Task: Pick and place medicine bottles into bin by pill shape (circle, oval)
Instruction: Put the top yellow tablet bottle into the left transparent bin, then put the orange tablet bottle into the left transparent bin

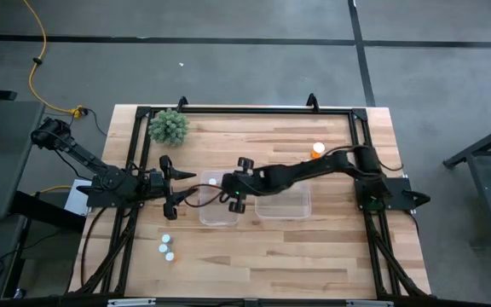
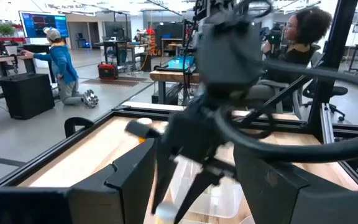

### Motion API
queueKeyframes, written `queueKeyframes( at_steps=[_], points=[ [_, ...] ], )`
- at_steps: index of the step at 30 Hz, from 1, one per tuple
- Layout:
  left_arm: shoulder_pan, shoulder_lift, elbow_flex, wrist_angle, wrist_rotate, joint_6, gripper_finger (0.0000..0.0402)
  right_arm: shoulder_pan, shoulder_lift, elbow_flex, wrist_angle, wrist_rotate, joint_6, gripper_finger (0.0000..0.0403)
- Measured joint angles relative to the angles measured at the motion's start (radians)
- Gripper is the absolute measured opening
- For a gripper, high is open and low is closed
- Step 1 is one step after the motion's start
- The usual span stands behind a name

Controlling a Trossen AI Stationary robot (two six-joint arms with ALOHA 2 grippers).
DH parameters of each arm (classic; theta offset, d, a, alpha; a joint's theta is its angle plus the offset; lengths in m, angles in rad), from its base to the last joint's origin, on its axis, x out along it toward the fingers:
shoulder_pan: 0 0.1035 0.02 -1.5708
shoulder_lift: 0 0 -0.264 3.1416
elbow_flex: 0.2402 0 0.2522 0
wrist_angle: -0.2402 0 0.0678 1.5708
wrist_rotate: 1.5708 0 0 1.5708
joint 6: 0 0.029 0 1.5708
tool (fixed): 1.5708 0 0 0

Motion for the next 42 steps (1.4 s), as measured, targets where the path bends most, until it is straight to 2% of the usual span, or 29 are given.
queueKeyframes(
  at_steps=[4,20,23,29,32,42],
  points=[
    [0.0,0.0,0.0,0.0,0.0,0.0,0.0204,-0.031,0.018,-0.007,0.006,-0.064,0.007,0.01],
    [0.0,0.0,0.0,0.0,0.002,0.0,0.0204,-0.067,0.02,-0.021,-0.039,-0.1,0.025,0.0102],
    [-0.001,0.0,0.0,0.0,0.002,-0.001,0.0204,-0.067,0.02,-0.021,-0.038,-0.099,0.025,0.0122],
    [-0.002,0.0,0.0,-0.004,0.004,-0.001,0.0204,-0.067,0.02,-0.021,-0.038,-0.099,0.025,0.0193],
    [-0.002,0.0,0.0,-0.004,0.004,-0.001,0.0204,-0.067,0.02,-0.021,-0.038,-0.099,0.015,0.0215],
    [-0.002,0.0,0.0,-0.006,0.004,-0.001,0.0204,-0.067,-0.019,0.0,-0.035,-0.038,-0.1,0.0224]
  ],
)
